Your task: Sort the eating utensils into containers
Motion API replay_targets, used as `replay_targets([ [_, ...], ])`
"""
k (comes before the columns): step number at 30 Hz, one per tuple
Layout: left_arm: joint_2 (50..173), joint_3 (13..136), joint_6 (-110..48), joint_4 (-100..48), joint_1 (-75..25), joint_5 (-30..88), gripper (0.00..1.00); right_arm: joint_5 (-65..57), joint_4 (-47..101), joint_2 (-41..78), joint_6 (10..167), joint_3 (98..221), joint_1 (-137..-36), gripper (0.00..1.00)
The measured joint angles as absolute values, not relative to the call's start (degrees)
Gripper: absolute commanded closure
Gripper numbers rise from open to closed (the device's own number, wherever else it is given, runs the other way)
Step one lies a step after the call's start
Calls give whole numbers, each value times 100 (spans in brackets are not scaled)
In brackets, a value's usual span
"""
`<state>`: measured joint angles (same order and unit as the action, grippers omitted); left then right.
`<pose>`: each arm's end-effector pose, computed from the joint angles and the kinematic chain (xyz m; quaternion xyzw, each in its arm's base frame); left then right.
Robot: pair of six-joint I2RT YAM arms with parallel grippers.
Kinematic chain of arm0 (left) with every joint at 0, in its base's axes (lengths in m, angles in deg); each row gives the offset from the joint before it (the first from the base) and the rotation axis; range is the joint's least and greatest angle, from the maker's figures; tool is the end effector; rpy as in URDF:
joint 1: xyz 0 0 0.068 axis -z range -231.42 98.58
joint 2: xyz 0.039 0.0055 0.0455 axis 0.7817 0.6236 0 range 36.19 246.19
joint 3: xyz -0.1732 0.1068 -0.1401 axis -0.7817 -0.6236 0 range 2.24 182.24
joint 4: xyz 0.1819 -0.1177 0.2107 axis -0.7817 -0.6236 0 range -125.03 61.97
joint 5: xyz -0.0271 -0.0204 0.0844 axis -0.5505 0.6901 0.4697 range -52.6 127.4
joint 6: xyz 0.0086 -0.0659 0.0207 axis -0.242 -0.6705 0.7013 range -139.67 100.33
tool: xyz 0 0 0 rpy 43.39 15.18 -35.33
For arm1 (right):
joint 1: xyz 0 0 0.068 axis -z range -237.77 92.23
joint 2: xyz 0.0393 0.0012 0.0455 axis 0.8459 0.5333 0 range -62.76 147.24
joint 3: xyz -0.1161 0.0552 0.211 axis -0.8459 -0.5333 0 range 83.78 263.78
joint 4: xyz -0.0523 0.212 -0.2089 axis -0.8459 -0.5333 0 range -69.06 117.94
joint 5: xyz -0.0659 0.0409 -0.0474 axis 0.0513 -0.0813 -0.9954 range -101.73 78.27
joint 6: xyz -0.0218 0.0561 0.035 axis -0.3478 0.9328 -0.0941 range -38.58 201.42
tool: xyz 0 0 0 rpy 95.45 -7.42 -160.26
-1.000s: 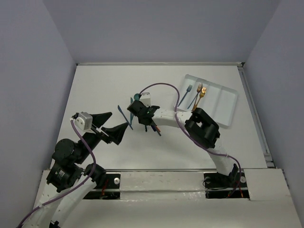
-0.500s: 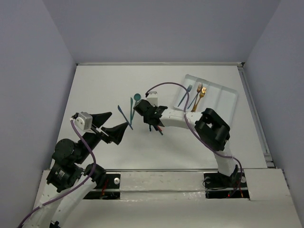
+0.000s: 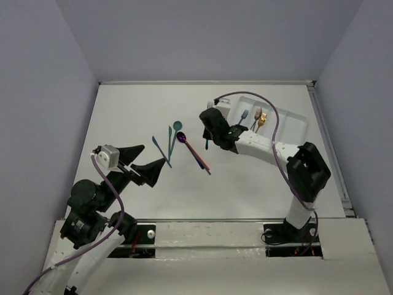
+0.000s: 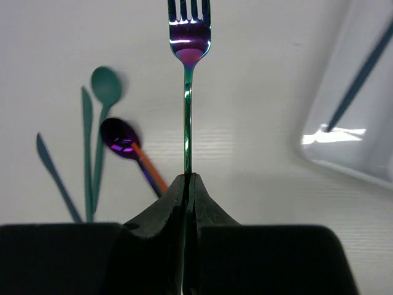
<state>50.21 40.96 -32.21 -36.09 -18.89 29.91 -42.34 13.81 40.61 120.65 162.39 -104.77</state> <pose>0.1235 -0.0875 0.3832 0.1550 0.5779 -0.3427 0.7242 0.3328 0.3146 0.2012 0.0547 0.8759 0.1105 0.4665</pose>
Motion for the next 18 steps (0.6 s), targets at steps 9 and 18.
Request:
replay_targets([
  [9,5021,4096,-3221,-3609,-1889,2993,1,-4081,1558,3727,11800,15863,-8727,100],
  [18,5100,4096,-3221,-3611,-1889,2995,1,-3738,1676,4127,11560,16046,-8060,100],
])
